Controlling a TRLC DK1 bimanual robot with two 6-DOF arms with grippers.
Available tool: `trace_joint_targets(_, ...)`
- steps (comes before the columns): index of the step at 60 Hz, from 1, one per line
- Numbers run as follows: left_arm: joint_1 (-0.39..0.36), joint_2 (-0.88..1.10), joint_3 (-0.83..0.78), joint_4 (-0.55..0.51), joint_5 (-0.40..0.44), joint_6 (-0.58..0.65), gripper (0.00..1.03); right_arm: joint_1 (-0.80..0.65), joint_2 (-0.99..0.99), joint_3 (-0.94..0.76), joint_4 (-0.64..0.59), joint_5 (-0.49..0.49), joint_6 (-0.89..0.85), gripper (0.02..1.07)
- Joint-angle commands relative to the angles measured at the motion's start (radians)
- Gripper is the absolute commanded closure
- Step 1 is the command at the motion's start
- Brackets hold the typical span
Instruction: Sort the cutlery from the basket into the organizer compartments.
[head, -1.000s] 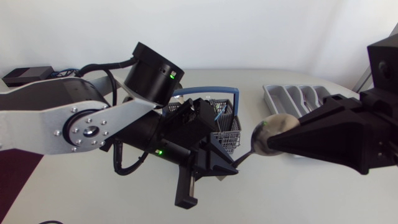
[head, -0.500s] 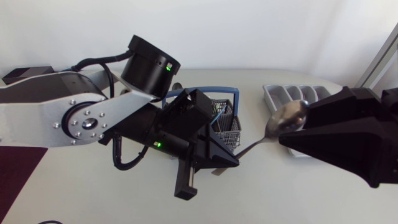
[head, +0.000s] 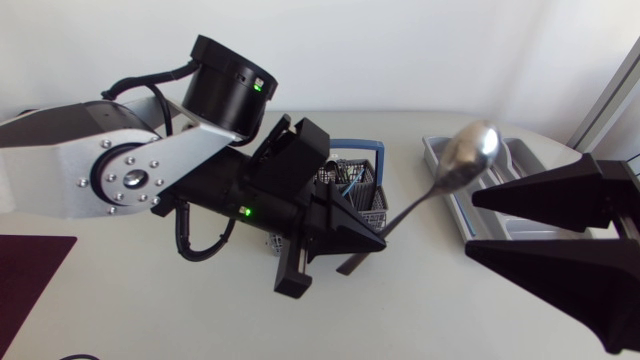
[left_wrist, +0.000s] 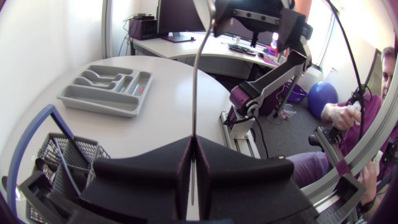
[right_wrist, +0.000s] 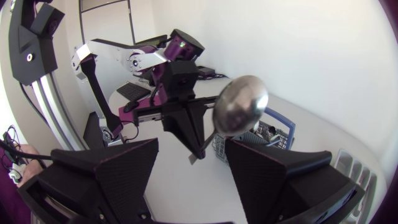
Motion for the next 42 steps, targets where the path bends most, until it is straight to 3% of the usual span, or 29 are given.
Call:
trace_joint_targets(1,0.026,-0.027,0.026,0.002,0.020,-0.045,1.01,0.009,-0.014,-0.016,0.005,-0.009,0.023,0.22)
trace_joint_targets(15,0.046,-0.061,0.036,-0.022,0.057,-0.033,1.01,-0.007,0.024,-0.039,0.013,-0.006,-0.010,0.21)
trace_joint_targets(42,0.043,-0.064,0.085,-0.013,0.091,-0.078,1.01,-0.008,0.211,-0.019,0.163,-0.029,0.021,0.22)
